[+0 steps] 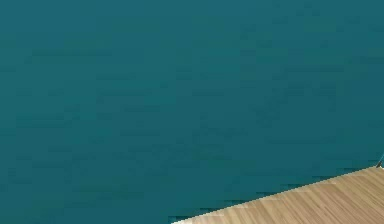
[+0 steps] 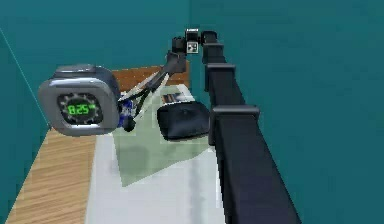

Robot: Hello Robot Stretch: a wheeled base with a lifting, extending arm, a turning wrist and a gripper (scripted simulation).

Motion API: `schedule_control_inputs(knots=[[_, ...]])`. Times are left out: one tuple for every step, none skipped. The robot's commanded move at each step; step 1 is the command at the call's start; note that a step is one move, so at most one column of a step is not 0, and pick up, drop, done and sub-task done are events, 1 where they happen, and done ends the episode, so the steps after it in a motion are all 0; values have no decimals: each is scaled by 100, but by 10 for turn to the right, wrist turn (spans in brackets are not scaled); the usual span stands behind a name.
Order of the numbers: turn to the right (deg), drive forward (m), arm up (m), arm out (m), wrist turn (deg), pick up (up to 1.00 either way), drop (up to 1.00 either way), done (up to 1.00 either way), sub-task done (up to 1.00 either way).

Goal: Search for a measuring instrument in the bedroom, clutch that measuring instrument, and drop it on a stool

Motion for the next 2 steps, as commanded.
schedule_control_inputs(knots=[[0, 0, 0, -48, 0, 0, 0, 0, 0], [-450, 0, 0, 0, 0, 0, 0, 0, 0]])
